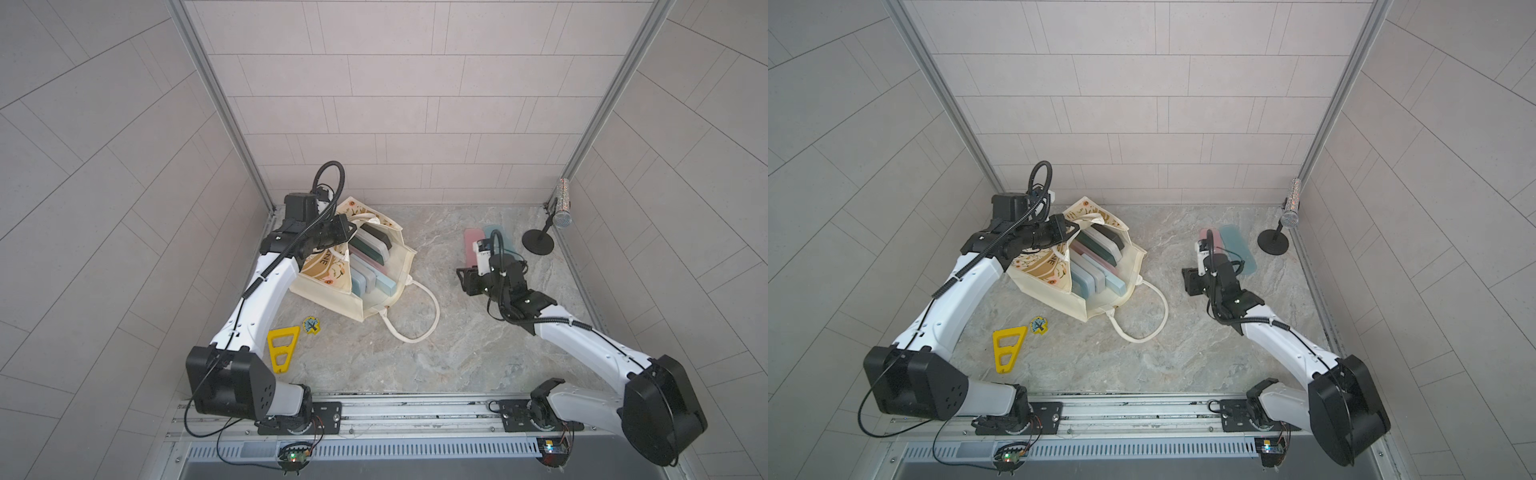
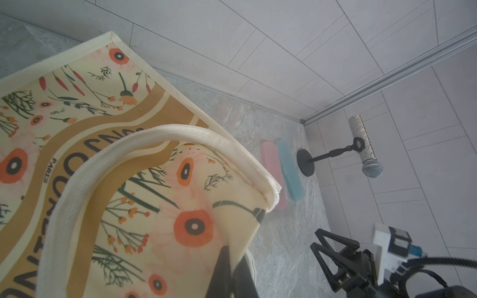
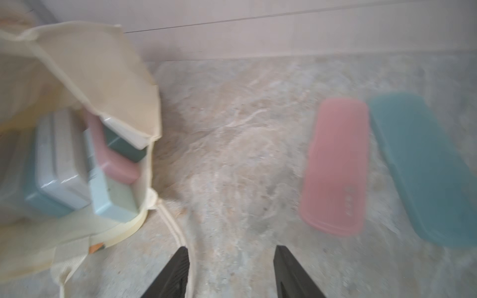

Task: Take out the pencil case from the canvas bag
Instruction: Place the pencil case at the center of the board.

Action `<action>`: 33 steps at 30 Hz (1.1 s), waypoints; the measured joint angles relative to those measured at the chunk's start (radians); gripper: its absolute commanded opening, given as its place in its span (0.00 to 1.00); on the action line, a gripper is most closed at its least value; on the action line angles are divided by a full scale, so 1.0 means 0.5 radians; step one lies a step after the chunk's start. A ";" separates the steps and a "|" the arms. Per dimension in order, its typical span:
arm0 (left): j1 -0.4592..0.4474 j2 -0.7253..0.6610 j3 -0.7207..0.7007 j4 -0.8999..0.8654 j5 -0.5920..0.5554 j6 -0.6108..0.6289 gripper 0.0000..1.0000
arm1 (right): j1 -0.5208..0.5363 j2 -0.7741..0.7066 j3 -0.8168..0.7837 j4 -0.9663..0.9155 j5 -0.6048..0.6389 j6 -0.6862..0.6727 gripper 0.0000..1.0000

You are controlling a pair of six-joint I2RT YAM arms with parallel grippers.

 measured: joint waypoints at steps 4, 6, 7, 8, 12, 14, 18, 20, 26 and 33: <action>-0.016 -0.031 -0.015 -0.050 -0.025 0.057 0.00 | 0.370 0.001 -0.091 0.141 0.001 -0.185 0.51; -0.016 -0.076 -0.054 -0.076 -0.037 0.081 0.00 | 0.484 0.059 -0.091 0.208 -0.001 -0.244 0.46; -0.016 -0.106 -0.080 -0.094 -0.043 0.086 0.00 | 0.528 0.104 -0.091 0.243 0.002 -0.269 0.43; -0.017 -0.134 -0.101 -0.111 -0.047 0.092 0.00 | 0.565 0.159 -0.088 0.274 0.008 -0.291 0.41; -0.016 -0.221 -0.156 -0.170 -0.065 0.105 0.00 | 0.645 0.422 -0.040 0.342 0.015 -0.349 0.32; -0.016 -0.239 -0.158 -0.190 -0.072 0.106 0.00 | 0.683 0.551 0.004 0.361 0.024 -0.373 0.29; -0.016 -0.243 -0.158 -0.208 -0.059 0.106 0.00 | 0.793 0.777 0.127 0.414 0.043 -0.420 0.28; -0.018 -0.243 -0.158 -0.208 -0.039 0.106 0.00 | 0.839 0.890 0.195 0.452 0.044 -0.430 0.28; -0.031 -0.243 -0.158 -0.207 0.046 0.090 0.00 | 0.861 1.136 0.337 0.521 0.050 -0.444 0.27; -0.084 -0.243 -0.158 -0.206 0.121 0.063 0.00 | 0.861 1.360 0.532 0.534 0.079 -0.455 0.27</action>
